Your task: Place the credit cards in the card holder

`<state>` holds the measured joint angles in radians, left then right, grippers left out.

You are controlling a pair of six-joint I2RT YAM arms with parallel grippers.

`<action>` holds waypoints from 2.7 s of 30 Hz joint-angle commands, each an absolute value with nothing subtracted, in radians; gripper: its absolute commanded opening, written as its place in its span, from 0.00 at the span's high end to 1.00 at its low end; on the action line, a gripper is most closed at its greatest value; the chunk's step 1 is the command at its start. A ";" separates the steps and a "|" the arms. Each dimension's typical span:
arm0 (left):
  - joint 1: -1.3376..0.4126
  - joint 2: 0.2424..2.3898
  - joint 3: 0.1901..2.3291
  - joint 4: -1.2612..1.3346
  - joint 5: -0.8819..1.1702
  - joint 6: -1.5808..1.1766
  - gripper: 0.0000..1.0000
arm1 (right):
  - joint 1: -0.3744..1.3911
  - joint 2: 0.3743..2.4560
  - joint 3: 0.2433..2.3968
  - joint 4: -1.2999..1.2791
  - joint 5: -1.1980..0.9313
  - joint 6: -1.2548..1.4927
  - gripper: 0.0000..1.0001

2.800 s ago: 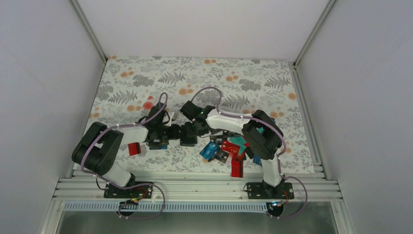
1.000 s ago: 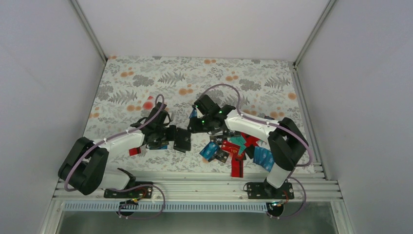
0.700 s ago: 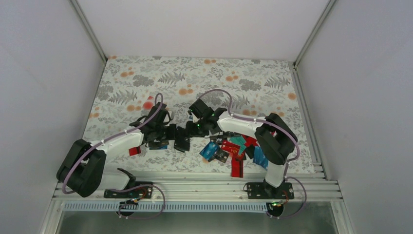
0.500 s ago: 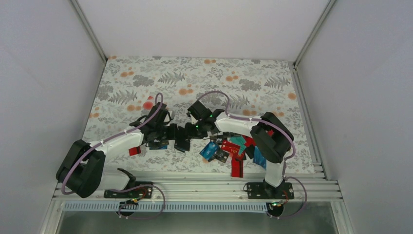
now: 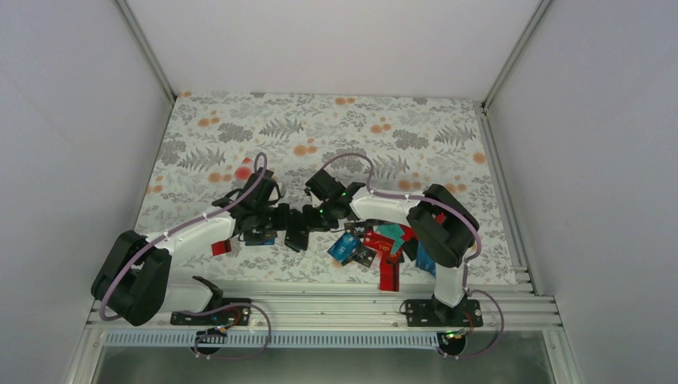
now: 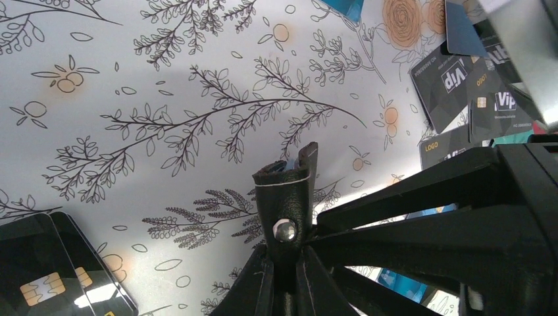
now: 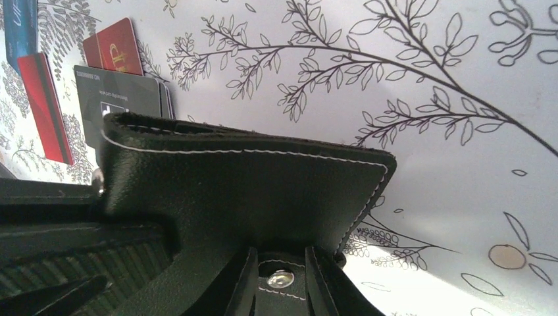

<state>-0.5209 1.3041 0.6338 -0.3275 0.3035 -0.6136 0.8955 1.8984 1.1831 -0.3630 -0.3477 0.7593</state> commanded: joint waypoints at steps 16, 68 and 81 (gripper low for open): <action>-0.529 1.264 0.722 -0.365 0.261 -0.613 0.98 | 0.943 1.862 1.082 -0.424 -0.260 0.760 0.95; -0.534 1.220 0.804 -0.418 0.344 -0.609 0.98 | 0.916 1.805 1.224 -0.380 -0.163 0.764 0.59; -0.536 1.245 0.800 -0.424 0.330 -0.613 0.98 | 0.917 1.637 1.157 -0.301 -0.155 0.765 0.55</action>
